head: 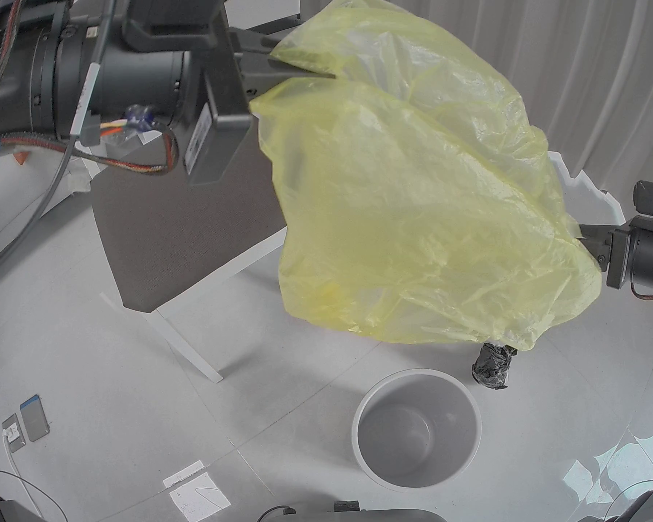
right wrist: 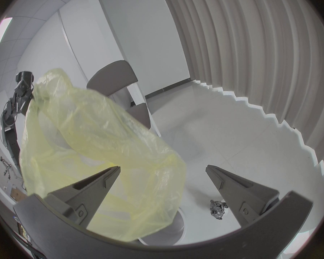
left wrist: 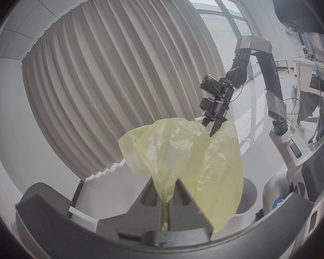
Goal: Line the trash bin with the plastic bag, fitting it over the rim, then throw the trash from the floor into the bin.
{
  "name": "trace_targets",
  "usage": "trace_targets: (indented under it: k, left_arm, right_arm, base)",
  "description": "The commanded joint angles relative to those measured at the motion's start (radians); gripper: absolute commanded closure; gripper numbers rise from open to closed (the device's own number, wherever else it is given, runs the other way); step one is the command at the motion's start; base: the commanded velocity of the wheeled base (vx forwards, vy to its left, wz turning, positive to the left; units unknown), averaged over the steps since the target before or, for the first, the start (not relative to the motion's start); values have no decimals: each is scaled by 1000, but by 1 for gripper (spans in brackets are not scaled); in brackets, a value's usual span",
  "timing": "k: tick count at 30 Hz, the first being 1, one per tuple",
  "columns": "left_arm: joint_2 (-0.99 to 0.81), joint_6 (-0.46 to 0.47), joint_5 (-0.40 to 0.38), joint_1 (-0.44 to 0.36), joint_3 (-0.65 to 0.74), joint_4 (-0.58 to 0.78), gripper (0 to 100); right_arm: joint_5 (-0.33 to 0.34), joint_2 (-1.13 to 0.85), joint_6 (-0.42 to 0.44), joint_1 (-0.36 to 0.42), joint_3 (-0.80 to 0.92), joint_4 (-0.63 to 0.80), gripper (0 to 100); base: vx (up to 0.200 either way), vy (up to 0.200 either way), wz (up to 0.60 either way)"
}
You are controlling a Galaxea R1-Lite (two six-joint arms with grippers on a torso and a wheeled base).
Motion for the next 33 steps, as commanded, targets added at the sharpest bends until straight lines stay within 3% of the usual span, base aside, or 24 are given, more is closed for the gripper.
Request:
trace_targets:
  k: [1, 5, 6, 21, 24, 25, 26, 27, 30, 33]
  left_arm:
    - [3, -2, 0, -9, -22, 4, 100]
    - [-4, -2, 0, -9, -18, 6, 100]
    - [-4, -2, 0, -9, -17, 4, 100]
    - [18, -31, 8, 24, -25, -5, 100]
    - [42, -129, 3, 70, -29, -23, 100]
    - [58, -261, 2, 84, -22, -52, 100]
    - [58, -261, 2, 84, -22, -52, 100]
    - [61, -426, 8, 81, -5, -92, 100]
    - [59, -614, 14, 70, 58, -141, 100]
    - [49, -683, 25, 69, 124, -170, 100]
  right_arm:
    - [0, -15, -2, 6, 6, -3, 0]
    - [3, -15, -2, 6, 3, -8, 0]
    - [3, -15, -2, 6, 3, -8, 100]
    - [3, -14, -22, 8, 29, 10, 100]
    - [1, -14, -27, 8, 32, 10, 100]
    - [1, -14, -27, 8, 40, 10, 100]
    - [1, -14, -27, 8, 40, 10, 100]
    - [-2, -14, -28, 8, 54, 10, 100]
    - [-12, -14, -28, 8, 80, 9, 100]
    - [-22, -12, -27, 9, 98, 4, 100]
  base:
    - [0, 0, 0]
    - [0, 0, 0]
    - [0, 0, 0]
    - [0, 0, 0]
    - [0, 0, 0]
    - [0, 0, 0]
    - [0, 0, 0]
    - [0, 0, 0]
    - [0, 0, 0]
    - [0, 0, 0]
